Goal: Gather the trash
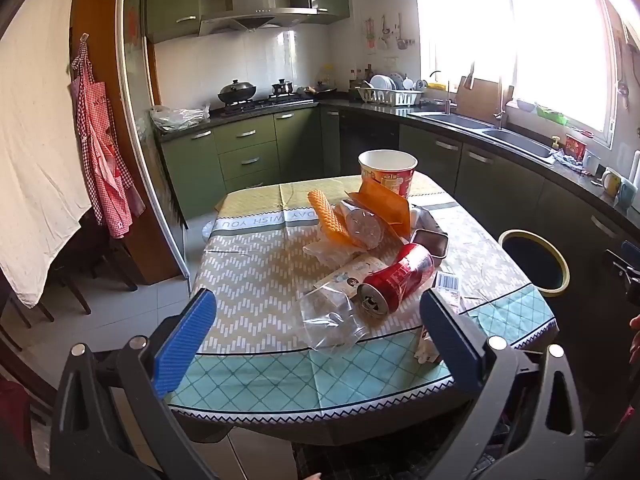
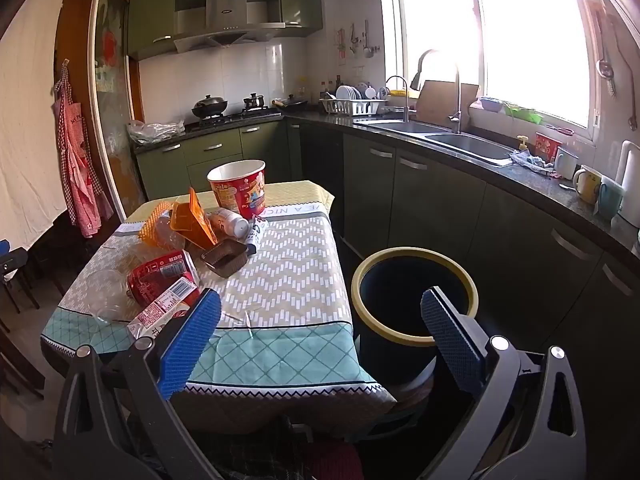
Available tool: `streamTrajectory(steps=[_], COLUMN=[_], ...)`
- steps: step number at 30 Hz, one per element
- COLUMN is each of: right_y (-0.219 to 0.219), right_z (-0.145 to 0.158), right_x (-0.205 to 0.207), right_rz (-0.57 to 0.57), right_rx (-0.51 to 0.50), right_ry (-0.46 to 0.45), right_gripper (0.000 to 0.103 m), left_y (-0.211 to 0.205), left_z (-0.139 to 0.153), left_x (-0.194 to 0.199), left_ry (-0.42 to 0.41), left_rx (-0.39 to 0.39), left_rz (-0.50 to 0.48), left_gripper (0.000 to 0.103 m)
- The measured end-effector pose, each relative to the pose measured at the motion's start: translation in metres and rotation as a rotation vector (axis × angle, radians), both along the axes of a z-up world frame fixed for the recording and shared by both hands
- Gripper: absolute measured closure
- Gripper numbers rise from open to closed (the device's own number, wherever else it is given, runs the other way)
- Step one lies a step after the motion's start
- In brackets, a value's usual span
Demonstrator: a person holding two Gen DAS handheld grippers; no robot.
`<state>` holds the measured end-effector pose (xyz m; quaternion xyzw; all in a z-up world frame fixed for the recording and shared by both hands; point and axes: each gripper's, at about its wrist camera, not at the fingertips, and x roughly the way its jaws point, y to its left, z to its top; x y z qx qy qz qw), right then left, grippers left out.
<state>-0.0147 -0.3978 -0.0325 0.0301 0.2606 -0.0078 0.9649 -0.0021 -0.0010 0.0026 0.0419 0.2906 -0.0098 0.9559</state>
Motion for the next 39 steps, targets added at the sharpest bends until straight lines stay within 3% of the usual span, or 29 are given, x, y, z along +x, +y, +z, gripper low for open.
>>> streamTrajectory(steps=[39], right_y=[0.0058], right_z=[0.0012], right_x=[0.0015], right_rz=[0.016], right_rx=[-0.005], right_ry=[-0.001], right_gripper=[0.004], left_y=[0.0015], left_z=[-0.0067], left_x=[-0.0001], left_ry=[0.003], left_rx=[0.006], left_rz=[-0.003], left_gripper=[0.006])
